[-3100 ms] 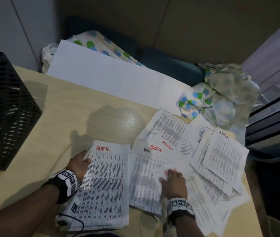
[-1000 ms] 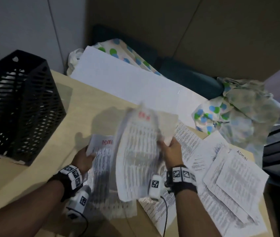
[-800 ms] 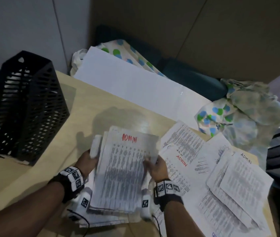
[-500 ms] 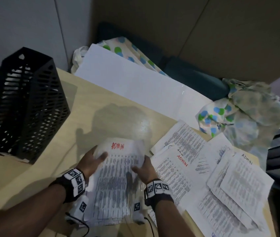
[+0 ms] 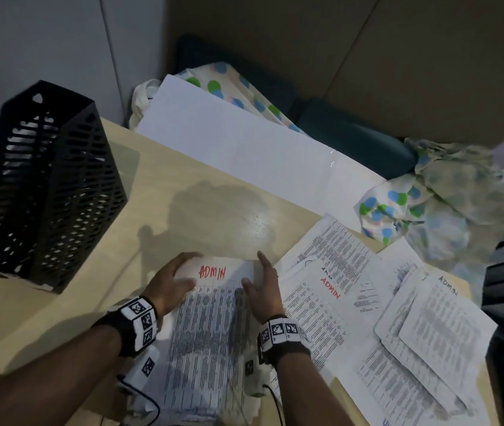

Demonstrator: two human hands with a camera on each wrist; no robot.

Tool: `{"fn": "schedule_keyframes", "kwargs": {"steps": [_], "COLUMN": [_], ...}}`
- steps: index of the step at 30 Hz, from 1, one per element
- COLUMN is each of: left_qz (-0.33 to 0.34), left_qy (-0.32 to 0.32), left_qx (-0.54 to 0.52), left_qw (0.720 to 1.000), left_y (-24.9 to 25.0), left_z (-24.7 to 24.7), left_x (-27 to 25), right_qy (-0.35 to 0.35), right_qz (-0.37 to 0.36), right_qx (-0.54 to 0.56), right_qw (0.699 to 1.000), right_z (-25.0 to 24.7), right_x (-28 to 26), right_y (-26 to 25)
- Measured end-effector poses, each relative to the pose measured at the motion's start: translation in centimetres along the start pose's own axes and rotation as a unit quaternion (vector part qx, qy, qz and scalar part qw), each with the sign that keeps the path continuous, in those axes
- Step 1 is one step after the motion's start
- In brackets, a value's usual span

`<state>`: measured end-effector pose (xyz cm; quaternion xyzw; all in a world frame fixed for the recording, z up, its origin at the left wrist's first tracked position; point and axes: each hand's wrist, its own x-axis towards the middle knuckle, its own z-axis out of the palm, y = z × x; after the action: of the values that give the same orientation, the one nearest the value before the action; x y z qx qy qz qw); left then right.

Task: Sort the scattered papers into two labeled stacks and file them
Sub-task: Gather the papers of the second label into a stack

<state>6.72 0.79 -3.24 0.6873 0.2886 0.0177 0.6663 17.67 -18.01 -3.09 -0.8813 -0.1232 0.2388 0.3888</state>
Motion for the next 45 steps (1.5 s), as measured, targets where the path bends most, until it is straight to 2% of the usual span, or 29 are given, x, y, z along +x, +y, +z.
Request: {"fn": "schedule_keyframes", "kwargs": {"steps": [3,6,9,12,14,15,17,19,21,22,23,26,28,30,32,35,37,41,45], "left_qz": [0.018,0.023,0.004,0.011,0.006,-0.007,-0.022,-0.028,-0.034,-0.039,-0.048,-0.051,-0.044,-0.035,-0.047,-0.07,-0.071,-0.081,-0.084], "left_qy": [-0.022,-0.036,-0.053,-0.055,-0.043,-0.035,-0.028,-0.034,-0.043,-0.047,-0.05,-0.051,-0.053,-0.062,-0.053,-0.02,-0.01,-0.014,-0.026], "left_qx": [0.03,0.051,0.077,0.102,0.114,0.118,0.124,0.145,0.205,0.237,0.259,0.27,0.277,0.279,0.279,0.271,0.268,0.262,0.264], "left_qw": [0.999,0.998,0.996,0.993,0.993,0.992,0.992,0.988,0.977,0.97,0.963,0.96,0.958,0.958,0.958,0.96,0.961,0.962,0.96], "left_y": [-0.4,-0.3,-0.7,-1.4,-1.6,-1.8,-2.5,-3.2,-3.8,-3.9,-3.9,-3.8,-3.9,-3.7,-3.4,-3.3,-3.4,-3.5,-3.4], "left_z": [0.2,0.3,0.4,0.6,0.5,0.4,0.0,-0.4,-0.5,-0.4,-0.2,0.2,0.0,0.0,0.0,-0.1,-0.2,0.0,-0.1], "left_x": [-0.2,-0.2,-0.3,-0.6,-0.5,-0.5,-0.4,-0.5,-0.7,-0.8,-1.0,-1.1,-1.0,-0.8,-0.5,0.1,0.2,0.0,-0.1], "right_qy": [-0.01,-0.005,-0.037,-0.07,-0.056,-0.018,0.12,0.212,0.198,0.174,0.165,0.209,0.254,0.303,0.343,0.312,0.297,0.303,0.292], "right_qz": [-0.004,-0.015,-0.018,-0.015,-0.002,0.009,0.071,0.23,0.387,0.431,0.455,0.481,0.479,0.432,0.396,0.321,0.305,0.331,0.326], "right_qx": [-0.066,-0.055,-0.108,-0.116,-0.085,-0.07,-0.078,-0.099,-0.117,-0.123,-0.113,-0.048,0.008,0.096,0.105,0.099,0.1,0.16,0.133], "right_qw": [0.998,0.998,0.993,0.991,0.995,0.997,0.987,0.945,0.893,0.877,0.868,0.85,0.84,0.844,0.845,0.889,0.899,0.879,0.889], "right_z": [-0.1,-0.3,0.0,0.2,-0.4,-1.0,-3.2,-6.0,-8.3,-8.8,-9.0,-9.0,-9.1,-9.6,-9.8,-9.6,-9.6,-9.5,-9.6], "right_x": [0.6,0.7,0.6,0.3,0.0,0.0,-0.1,-0.8,-2.4,-3.2,-3.9,-4.6,-4.3,-4.3,-4.4,-4.6,-4.5,-5.2,-5.2], "right_y": [-0.2,-0.1,0.2,0.5,1.0,1.6,3.3,5.3,7.4,8.3,9.2,11.7,13.1,14.1,14.7,15.8,17.1,14.3,11.9]}}
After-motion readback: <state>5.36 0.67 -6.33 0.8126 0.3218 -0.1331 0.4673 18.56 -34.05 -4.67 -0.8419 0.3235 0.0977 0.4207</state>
